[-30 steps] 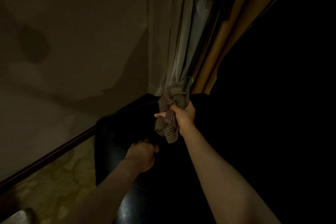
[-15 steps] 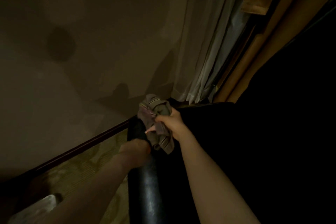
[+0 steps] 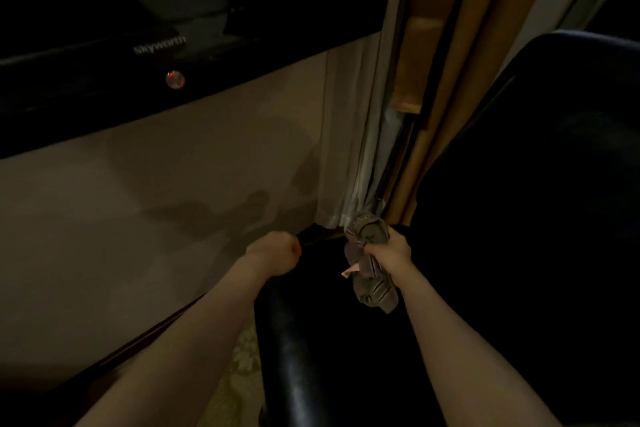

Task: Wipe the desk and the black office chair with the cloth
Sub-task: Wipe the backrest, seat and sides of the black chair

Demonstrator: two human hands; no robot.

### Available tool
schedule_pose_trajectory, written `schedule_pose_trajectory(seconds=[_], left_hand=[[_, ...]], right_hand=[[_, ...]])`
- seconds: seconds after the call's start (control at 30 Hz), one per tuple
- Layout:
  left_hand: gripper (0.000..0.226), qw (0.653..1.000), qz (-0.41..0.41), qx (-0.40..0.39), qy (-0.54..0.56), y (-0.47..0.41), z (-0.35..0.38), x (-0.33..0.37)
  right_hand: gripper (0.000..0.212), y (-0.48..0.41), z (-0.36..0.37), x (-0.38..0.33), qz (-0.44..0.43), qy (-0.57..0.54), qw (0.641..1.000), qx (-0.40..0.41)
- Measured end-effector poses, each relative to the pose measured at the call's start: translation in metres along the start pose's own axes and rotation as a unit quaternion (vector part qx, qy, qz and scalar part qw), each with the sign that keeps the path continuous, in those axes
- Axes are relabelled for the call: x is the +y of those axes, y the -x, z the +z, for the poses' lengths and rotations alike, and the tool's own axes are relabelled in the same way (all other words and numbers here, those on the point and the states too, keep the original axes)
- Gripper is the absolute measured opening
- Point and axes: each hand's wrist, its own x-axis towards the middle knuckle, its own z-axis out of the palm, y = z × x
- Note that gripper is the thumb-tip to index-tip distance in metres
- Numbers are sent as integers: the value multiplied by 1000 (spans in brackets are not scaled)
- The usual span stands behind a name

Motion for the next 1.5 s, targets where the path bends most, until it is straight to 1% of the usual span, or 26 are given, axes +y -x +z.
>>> schedule_pose_trajectory(seconds=[0.13, 0.23, 0.33, 0.5, 0.6, 0.67, 0.77, 0.87, 0.97, 1.13, 1.23, 1.33, 1.4, 1.5], left_hand=[[31, 998, 26, 55, 14, 18, -28, 64], [32, 996, 26, 84, 16, 42, -41, 108], [31, 992, 29, 116, 46, 62, -49, 139], [29, 984, 32, 138, 111, 93, -54, 175], [28, 975, 56, 152, 151, 107, -64, 196], [27, 972, 78, 145, 165, 117, -76, 212], [27, 970, 106, 124, 180, 131, -90, 232], [27, 968, 118, 123, 183, 138, -95, 247], [28, 968, 137, 126, 167, 148, -94, 265], [29, 969, 176, 98, 139, 165, -91, 297], [29, 967, 197, 80, 140, 171, -90, 316], [30, 967, 224, 62, 109, 182, -89, 340], [31, 966, 234, 67, 91, 188, -90, 358], [30, 958, 252, 96, 98, 189, -94, 388]], right_hand=[[45, 28, -46, -20, -34, 9, 999, -8], [46, 51, -88, -34, -77, 47, 996, -28], [49, 69, -130, -47, -117, 72, 990, -36], [54, 99, -188, -56, -159, 51, 986, -19], [53, 114, -215, -55, -170, 51, 984, -26], [50, 124, -231, -56, -178, 57, 982, -25], [47, 139, -250, -59, -207, 79, 975, -7], [50, 155, -269, -61, -236, 107, 966, 6], [46, 171, -289, -60, -248, 111, 962, 30], [48, 199, -318, -44, -239, 113, 960, 95], [51, 212, -338, -34, -228, 125, 959, 115], [52, 223, -364, -23, -226, 145, 952, 150], [53, 228, -385, -15, -231, 145, 946, 178], [51, 229, -420, -6, -236, 149, 937, 210]])
